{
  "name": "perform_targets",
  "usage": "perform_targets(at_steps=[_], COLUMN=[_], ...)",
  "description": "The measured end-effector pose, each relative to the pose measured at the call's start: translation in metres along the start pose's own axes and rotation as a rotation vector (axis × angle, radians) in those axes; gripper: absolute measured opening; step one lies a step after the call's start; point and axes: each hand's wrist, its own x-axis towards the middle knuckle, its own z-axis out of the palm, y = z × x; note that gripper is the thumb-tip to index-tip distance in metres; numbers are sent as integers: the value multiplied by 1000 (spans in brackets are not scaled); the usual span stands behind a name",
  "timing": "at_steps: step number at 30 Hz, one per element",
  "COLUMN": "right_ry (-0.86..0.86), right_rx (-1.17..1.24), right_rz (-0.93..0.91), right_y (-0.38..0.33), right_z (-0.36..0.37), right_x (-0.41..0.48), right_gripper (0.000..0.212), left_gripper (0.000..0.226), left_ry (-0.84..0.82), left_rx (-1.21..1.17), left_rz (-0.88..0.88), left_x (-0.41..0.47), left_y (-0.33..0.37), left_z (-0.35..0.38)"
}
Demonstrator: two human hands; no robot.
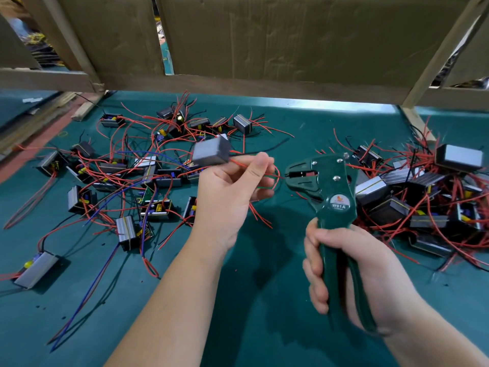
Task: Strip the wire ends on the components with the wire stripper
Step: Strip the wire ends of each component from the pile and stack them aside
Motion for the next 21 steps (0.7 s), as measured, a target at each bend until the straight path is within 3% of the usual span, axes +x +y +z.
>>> perform_targets(at_steps=[2, 8, 16, 21], right_ry=[16, -110, 45, -61], right_rx=[46, 117, 244, 269], right_rz=[-19, -4, -207, -233], right_y=[-3, -7, -8, 0], right_z=[-1, -11, -13, -8], right_x=[1, -1, 3, 6], right_gripper=[13, 44, 48, 63], left_gripper=[20, 23, 23, 22], left_ry=[51, 86, 173, 129], left_rx=[-24, -69, -133, -42], left_rz=[-31, -44, -11, 9], left_x=[1, 2, 7, 1], left_y=[0, 1, 4, 0], left_z=[0, 2, -4, 5])
